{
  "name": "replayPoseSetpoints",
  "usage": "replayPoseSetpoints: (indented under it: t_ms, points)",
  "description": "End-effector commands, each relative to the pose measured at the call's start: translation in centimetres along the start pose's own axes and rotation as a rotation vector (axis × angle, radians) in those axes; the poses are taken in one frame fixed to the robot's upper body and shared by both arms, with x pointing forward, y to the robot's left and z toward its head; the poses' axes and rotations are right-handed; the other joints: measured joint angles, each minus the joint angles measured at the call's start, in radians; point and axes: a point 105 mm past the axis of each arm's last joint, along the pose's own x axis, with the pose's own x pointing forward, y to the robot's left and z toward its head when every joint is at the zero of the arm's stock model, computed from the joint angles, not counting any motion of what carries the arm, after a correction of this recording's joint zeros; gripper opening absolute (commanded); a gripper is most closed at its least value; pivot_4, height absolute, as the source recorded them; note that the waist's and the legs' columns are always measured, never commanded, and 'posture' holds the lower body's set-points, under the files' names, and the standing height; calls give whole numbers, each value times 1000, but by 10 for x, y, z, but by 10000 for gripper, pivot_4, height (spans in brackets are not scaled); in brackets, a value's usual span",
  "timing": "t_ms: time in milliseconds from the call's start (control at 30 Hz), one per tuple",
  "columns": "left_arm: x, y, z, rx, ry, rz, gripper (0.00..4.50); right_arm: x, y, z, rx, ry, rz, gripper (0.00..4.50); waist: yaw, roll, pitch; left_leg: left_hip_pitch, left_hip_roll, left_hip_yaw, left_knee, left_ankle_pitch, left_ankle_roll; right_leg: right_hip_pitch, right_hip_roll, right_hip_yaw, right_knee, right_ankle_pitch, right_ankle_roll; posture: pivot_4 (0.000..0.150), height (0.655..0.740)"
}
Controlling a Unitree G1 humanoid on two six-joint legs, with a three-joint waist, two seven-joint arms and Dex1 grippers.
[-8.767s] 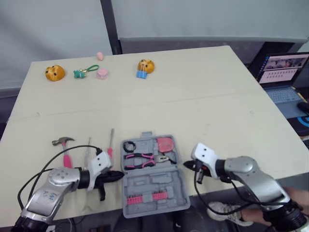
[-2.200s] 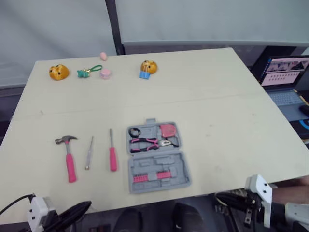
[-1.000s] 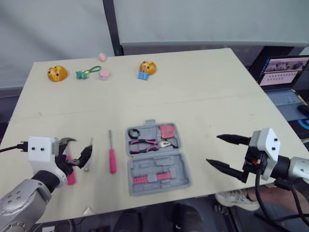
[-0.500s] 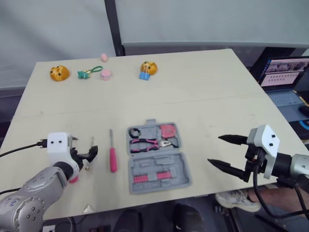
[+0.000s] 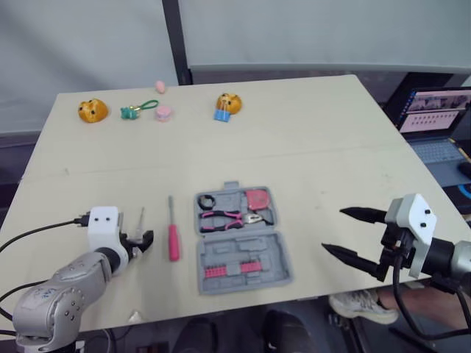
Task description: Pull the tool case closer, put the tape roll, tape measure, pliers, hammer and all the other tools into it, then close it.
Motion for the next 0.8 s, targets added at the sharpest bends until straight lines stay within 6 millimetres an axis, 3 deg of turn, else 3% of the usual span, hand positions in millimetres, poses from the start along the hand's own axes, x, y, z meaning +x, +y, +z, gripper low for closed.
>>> replayPoseSetpoints:
  t_ms: [33,467,800]
  points:
    - [2,-1,6,21,-31,2,44779,-6,-1,10,-52,-40,-16,44641,0,0,0,0,0,0,0,0,0,0,0,0,0,0,0,1500,7400]
    - [17,-1,-8,37,2,-12,44779,-10,-4,9,-64,-56,-46,44641,-1,0,0,0,0,0,0,0,0,0,0,0,-1,1,1,1500,7400]
    - [21,-4,-16,46,23,-25,44779,-15,8,4,-35,-69,15,44641,1,0,0,0,0,0,0,0,0,0,0,0,-3,1,1,1500,7400]
